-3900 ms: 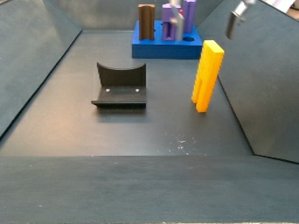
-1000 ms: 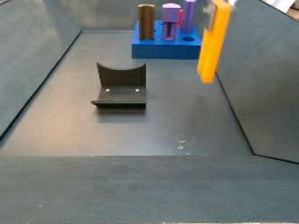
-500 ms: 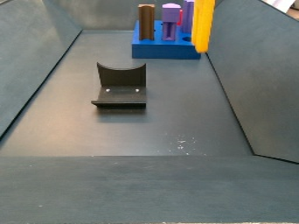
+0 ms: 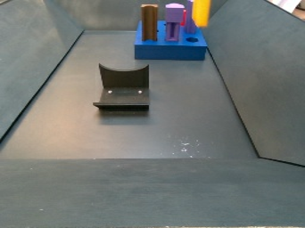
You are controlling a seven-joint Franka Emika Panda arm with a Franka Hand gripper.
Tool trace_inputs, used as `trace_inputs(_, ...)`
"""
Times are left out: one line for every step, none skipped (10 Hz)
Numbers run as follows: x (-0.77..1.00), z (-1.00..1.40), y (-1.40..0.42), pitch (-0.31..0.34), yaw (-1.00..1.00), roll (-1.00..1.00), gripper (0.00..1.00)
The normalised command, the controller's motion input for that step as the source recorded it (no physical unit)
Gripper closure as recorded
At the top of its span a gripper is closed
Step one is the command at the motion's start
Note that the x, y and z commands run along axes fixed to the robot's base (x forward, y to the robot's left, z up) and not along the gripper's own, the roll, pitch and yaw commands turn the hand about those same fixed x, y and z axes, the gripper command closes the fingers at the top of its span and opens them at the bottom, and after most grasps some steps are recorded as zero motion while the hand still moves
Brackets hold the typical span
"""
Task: Pick up the double-square object. Move up. Move to above the board. Insert the double-square object.
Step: Move to above the board.
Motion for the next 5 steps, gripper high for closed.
trace_inputs(0.26,0.19,-1.00,-0.042,-0.28,0.08,1.00)
trace_inputs(0.27,0.18,-1.00,0.018,-0.07,0.02,1.00)
trace_inputs(0.28,0.18,-1.00,0.055,-0.02,-0.01,1.00)
trace_inputs(0.29,0.19,-1.00,0.084,-0.01,-0.01,1.00)
trace_inputs(0.30,0.19,-1.00,0.111,0.00,0.00,1.00)
